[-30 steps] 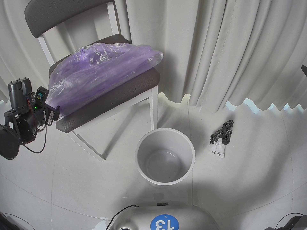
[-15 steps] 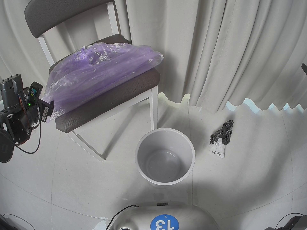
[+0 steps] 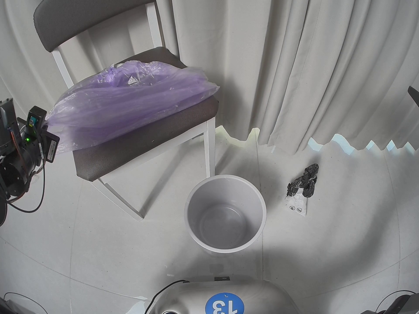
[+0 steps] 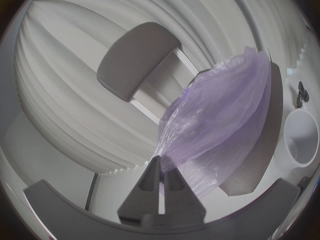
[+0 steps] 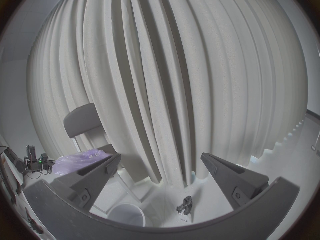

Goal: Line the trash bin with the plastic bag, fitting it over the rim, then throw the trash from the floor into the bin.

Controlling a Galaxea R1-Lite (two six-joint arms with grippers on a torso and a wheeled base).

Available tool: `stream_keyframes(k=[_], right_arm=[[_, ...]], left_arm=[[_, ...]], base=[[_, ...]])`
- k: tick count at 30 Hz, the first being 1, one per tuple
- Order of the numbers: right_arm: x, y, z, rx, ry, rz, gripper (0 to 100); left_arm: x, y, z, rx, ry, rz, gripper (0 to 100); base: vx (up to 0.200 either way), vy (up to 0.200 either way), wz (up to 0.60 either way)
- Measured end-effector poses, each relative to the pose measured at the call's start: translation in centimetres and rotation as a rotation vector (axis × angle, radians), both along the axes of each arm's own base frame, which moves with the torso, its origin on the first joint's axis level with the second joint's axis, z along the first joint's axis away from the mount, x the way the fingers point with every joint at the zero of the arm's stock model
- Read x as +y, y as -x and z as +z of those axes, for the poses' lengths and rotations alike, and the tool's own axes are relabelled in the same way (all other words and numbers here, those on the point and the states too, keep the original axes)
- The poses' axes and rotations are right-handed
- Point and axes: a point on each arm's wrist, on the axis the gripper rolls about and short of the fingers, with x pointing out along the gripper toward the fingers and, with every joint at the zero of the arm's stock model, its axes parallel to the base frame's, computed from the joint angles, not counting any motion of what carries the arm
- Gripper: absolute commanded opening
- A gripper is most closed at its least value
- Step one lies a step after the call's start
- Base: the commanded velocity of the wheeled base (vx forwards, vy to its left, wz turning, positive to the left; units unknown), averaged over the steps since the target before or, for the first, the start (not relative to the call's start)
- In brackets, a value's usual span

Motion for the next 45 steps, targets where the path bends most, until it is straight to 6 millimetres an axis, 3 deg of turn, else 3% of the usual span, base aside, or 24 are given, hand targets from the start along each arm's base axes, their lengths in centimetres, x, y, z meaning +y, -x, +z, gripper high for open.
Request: stream_keyframes(k=[16, 31, 45], right_arm=[[1.3, 0.0, -3.3, 0.025, 0.136, 0.095, 100], [2.7, 0.7, -6.5, 0.077, 0.261, 0.224, 100], [3.3, 0.8, -7.7, 0.111, 0.275, 0.282, 100]], left_arm=[[-1.7, 2.2, 6.0, -0.192, 0.054, -0.09, 0], [-6.5, 5.7, 13.4, -0.276, 0.133, -0.265, 0], [-9.8, 6.5, 17.9, -0.369, 0.214, -0.4, 0]], base=[[0.0, 0.0, 0.0], [0.0, 0.0, 0.0], [0.0, 0.0, 0.0]])
